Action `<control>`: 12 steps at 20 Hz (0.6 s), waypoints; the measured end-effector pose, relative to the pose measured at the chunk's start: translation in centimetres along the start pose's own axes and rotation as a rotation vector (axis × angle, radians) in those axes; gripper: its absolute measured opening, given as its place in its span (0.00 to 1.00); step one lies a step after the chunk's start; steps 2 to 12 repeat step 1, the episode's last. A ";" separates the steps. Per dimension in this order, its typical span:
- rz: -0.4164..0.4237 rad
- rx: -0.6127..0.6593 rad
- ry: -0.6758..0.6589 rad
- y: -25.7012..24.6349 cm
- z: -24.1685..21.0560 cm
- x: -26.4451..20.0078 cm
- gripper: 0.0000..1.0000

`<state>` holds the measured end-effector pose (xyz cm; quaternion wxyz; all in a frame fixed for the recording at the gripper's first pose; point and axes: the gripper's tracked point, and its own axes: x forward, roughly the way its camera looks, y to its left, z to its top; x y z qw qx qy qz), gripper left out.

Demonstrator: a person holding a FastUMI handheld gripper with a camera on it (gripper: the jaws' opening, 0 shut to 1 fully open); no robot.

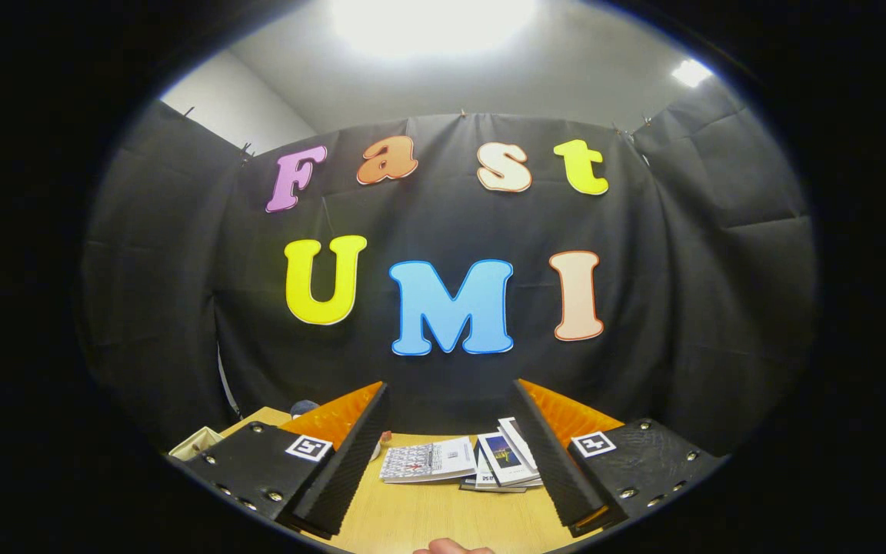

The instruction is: Open the storage box then place both shoes into the box .Put the left shoe in first, then the right shoe, with the right side of both shoes facing outward in a uniform manner.

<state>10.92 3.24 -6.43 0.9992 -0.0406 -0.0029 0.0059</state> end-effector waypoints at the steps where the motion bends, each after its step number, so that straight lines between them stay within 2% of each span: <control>1: 0.005 0.004 0.001 0.1 -0.1 0.1 0.98; 12: 0.005 0.004 0.001 0.1 -0.1 0.1 0.98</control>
